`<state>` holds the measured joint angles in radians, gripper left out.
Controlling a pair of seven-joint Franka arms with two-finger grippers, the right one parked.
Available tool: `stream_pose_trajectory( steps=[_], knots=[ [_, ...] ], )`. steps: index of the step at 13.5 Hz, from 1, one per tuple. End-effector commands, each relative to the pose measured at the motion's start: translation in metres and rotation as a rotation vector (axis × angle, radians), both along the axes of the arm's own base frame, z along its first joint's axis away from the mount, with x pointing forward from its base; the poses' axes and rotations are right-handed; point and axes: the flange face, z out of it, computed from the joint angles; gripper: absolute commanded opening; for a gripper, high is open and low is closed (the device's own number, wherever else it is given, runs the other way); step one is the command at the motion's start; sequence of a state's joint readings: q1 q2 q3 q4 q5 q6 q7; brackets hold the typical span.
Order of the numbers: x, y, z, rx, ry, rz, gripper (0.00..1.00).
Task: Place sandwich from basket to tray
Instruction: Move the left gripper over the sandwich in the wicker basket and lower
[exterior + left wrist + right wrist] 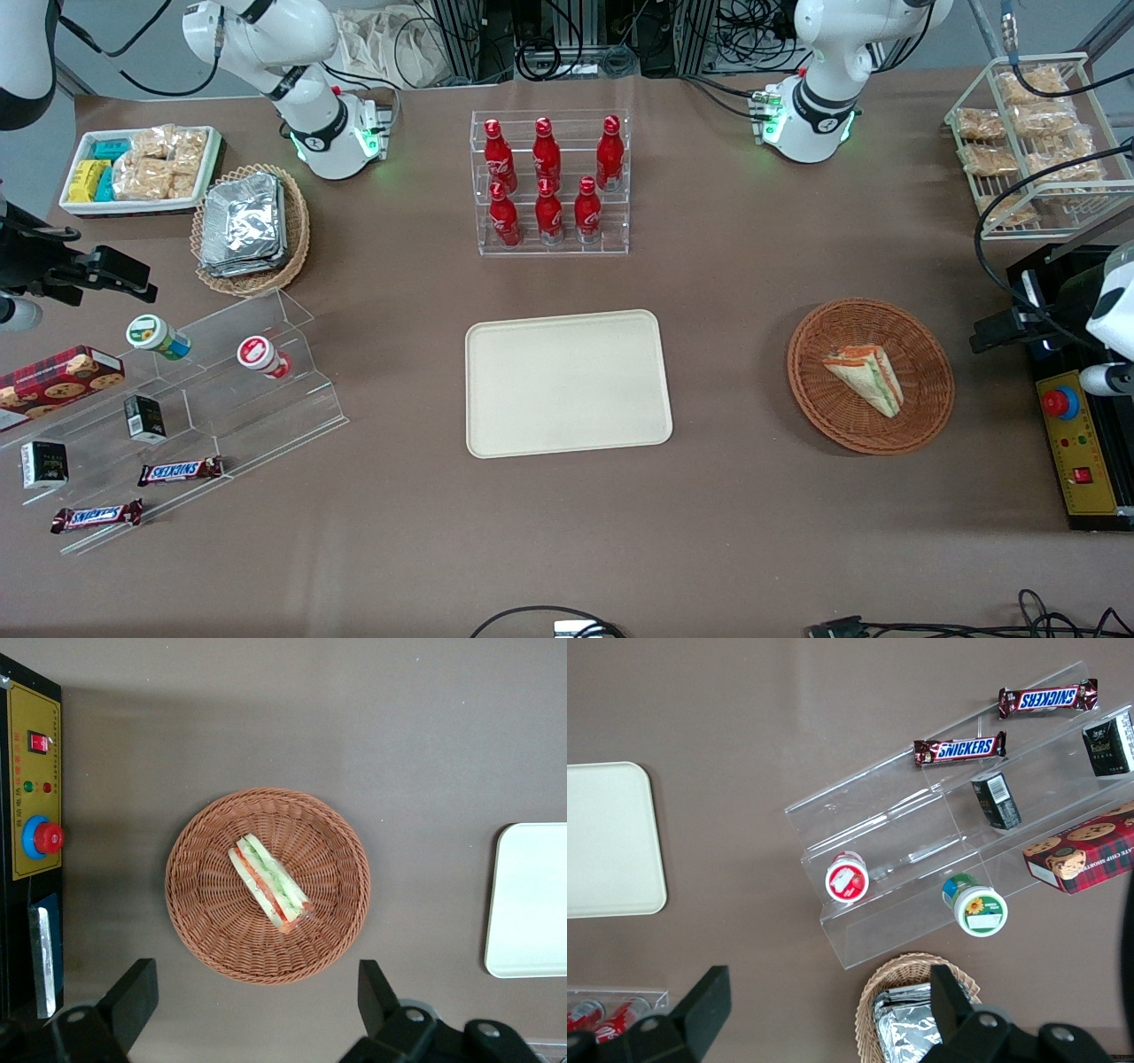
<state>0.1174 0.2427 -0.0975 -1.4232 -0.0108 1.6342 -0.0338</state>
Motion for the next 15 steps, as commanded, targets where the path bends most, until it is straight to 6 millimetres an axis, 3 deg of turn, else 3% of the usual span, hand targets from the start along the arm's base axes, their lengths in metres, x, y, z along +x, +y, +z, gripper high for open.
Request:
stream_pose_trajectory(
  steps=[1, 4, 7, 11, 15],
  knots=[
    [0.004, 0.0, 0.006, -0.016, -0.004, 0.003, 1.0],
    [0.006, 0.0, -0.004, -0.015, 0.011, 0.007, 1.0],
    [0.014, 0.001, -0.047, -0.022, 0.08, 0.024, 1.0],
    [0.016, 0.007, -0.11, -0.001, 0.163, 0.29, 1.0],
    [0.009, 0.007, -0.173, 0.014, 0.137, 0.536, 1.0]
  ],
)
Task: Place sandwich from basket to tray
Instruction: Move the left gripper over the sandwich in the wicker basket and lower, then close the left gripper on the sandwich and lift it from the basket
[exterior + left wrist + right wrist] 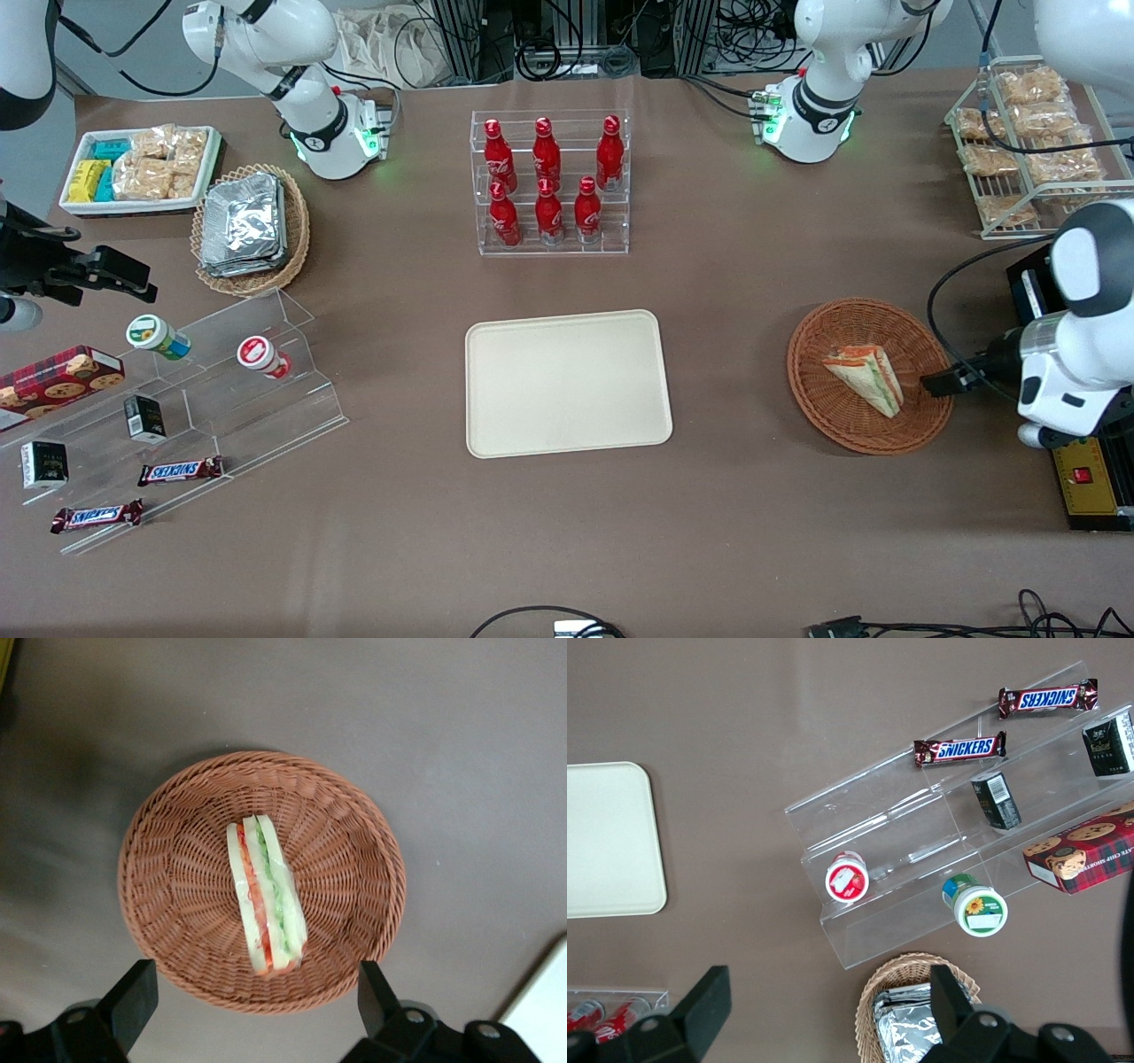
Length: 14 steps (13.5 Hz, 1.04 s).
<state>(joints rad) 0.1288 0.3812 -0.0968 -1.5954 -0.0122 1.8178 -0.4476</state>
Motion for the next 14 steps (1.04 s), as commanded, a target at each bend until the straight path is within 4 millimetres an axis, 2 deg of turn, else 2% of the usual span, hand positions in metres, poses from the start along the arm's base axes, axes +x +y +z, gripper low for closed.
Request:
stream_pose_trajectory(
  steps=[1, 3, 7, 10, 14],
  knots=[
    [-0.012, -0.005, -0.03, 0.011, -0.014, 0.161, 1.0],
    [-0.021, -0.009, -0.061, 0.026, 0.001, 0.245, 1.0],
    [-0.047, -0.014, -0.117, 0.037, 0.067, 0.252, 1.0],
    [-0.061, -0.015, -0.15, 0.036, 0.056, 0.257, 1.0],
    [-0.056, -0.019, -0.177, 0.026, 0.014, 0.263, 0.99]
  ],
)
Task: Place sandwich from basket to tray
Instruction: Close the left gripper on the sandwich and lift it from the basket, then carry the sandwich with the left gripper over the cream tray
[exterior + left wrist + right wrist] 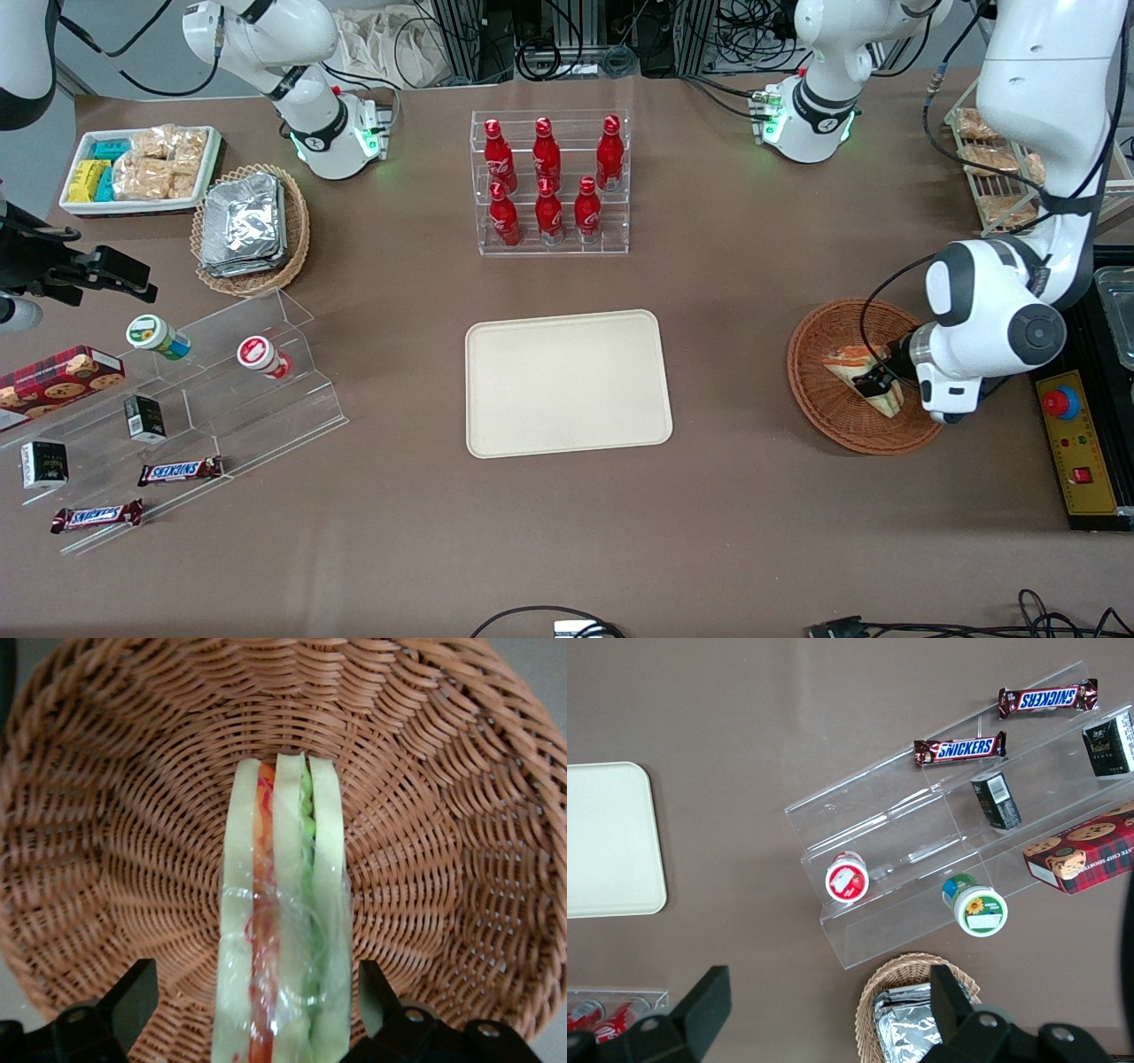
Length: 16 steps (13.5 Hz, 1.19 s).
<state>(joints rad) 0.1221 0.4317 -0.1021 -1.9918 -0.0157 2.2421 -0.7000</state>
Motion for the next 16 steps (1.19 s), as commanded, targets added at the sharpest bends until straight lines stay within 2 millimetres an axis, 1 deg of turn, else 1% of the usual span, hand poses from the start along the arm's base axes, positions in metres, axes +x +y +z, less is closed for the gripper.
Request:
stream_pose_trajectory(
  steps=[1, 2, 3, 4, 5, 7, 9, 10, 11, 12, 13, 14, 15, 16],
  knots=[
    [0.005, -0.004, -0.007, -0.005, -0.03, 0.017, 0.84],
    [0.008, -0.005, -0.004, -0.006, -0.036, 0.016, 0.45],
    [0.01, -0.012, 0.0, -0.006, -0.043, 0.002, 0.07],
    [0.015, -0.017, 0.01, -0.001, -0.061, -0.013, 0.0],
    [0.021, -0.018, 0.023, 0.0, -0.084, -0.014, 0.0],
    [0.03, -0.018, 0.058, 0.007, -0.108, -0.04, 0.0],
    [0.053, -0.036, 0.113, 0.037, -0.087, -0.149, 0.0],
    [0.064, -0.041, 0.143, 0.046, -0.06, -0.194, 0.0],
    [0.074, -0.049, 0.168, 0.033, -0.042, -0.228, 0.0],
    [0.082, -0.065, 0.193, 0.013, -0.042, -0.285, 0.0],
    [0.085, -0.089, 0.21, -0.006, -0.056, -0.365, 0.0],
    [0.085, -0.11, 0.219, -0.03, -0.076, -0.446, 0.0],
    [0.081, -0.14, 0.218, -0.066, -0.085, -0.552, 0.0],
    [0.08, -0.168, 0.203, -0.107, -0.078, -0.646, 0.0]
  ],
)
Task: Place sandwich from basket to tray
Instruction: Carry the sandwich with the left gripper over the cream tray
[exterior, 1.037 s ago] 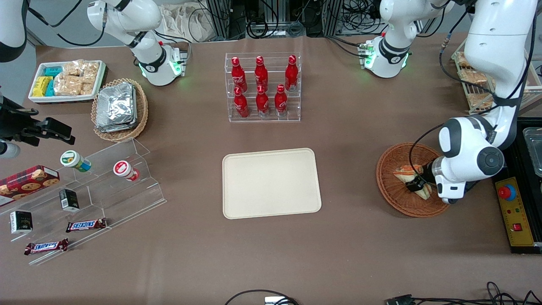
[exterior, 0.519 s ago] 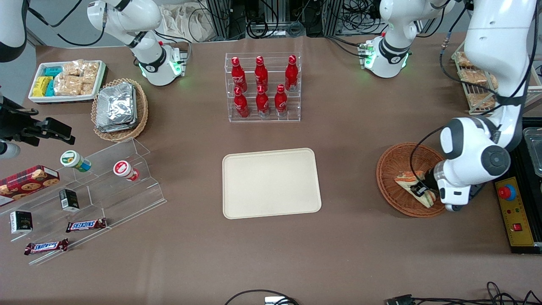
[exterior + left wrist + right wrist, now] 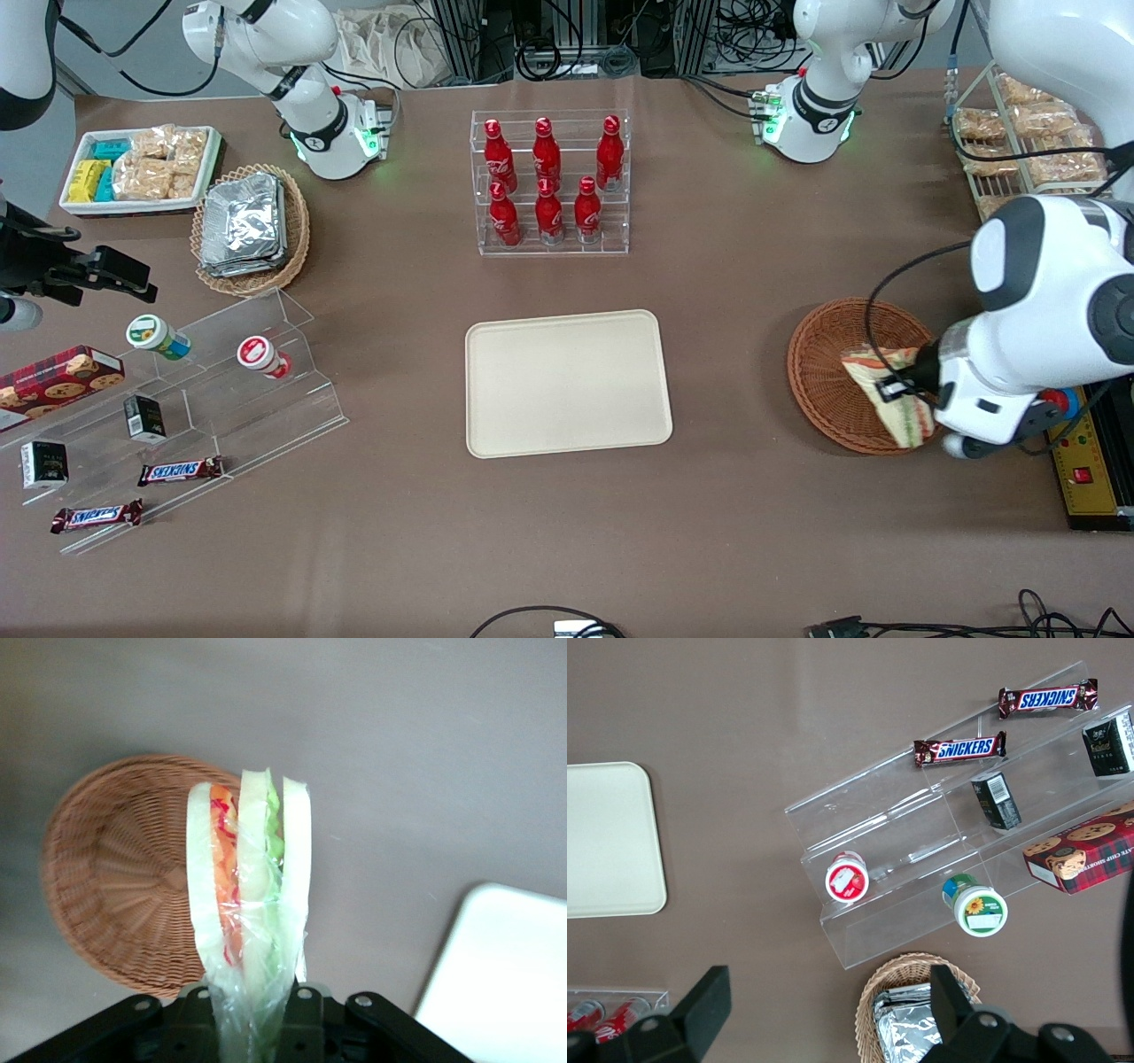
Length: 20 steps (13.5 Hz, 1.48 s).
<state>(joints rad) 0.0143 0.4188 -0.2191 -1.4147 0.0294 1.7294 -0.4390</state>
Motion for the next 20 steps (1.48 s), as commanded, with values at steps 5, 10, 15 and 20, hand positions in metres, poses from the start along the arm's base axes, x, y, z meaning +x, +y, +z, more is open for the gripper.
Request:
stream_pose_trajectory(
  steps=[5, 10, 15, 20],
  knots=[
    [-0.004, -0.176, -0.102, -0.17, -0.009, -0.349, 0.0],
    [-0.04, -0.262, -0.201, -0.187, 0.064, -0.364, 0.0],
    [-0.057, -0.285, -0.238, -0.173, 0.107, -0.304, 0.21],
    [-0.054, -0.281, -0.222, -0.175, 0.101, -0.294, 1.0]
  ],
)
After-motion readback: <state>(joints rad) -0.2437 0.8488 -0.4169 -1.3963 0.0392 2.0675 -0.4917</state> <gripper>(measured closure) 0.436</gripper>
